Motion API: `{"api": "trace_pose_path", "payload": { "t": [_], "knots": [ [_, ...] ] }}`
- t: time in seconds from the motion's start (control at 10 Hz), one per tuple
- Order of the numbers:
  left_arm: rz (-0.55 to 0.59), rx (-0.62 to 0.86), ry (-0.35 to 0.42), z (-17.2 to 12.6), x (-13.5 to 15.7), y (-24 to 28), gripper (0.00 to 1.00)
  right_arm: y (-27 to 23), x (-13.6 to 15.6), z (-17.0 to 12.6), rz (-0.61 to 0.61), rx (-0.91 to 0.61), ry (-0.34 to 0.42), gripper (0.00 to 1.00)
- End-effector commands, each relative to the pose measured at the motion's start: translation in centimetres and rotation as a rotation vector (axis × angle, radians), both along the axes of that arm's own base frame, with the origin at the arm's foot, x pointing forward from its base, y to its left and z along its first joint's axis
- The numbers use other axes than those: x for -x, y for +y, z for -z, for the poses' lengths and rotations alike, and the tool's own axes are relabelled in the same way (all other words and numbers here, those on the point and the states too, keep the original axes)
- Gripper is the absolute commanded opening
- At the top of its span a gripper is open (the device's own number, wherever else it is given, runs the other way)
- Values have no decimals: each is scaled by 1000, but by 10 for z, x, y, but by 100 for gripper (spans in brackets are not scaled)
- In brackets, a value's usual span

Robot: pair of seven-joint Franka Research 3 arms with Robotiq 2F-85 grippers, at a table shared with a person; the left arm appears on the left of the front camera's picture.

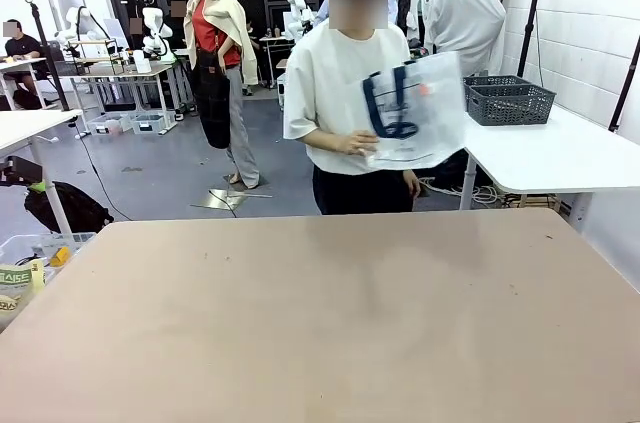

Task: Transfer purchased items from the store into the shopping bag.
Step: Open the Reusable shopping bag in the center of the table.

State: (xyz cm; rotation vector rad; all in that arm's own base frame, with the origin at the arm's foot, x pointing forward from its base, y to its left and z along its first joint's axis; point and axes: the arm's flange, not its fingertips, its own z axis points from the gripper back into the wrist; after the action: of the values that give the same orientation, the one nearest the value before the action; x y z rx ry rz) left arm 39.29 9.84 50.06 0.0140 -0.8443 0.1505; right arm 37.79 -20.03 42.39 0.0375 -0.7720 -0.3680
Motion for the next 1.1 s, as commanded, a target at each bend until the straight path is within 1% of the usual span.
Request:
{"api": "trace_pose_path", "payload": {
  "t": [0.0, 1.0],
  "knots": [
    [2, -15, 10, -1, 2, 2, 100, 1, 1, -2, -8, 10, 13, 100],
    [2, -15, 10, -1, 2, 2, 100, 1, 1, -2, -8, 10, 13, 100]
  ]
}}
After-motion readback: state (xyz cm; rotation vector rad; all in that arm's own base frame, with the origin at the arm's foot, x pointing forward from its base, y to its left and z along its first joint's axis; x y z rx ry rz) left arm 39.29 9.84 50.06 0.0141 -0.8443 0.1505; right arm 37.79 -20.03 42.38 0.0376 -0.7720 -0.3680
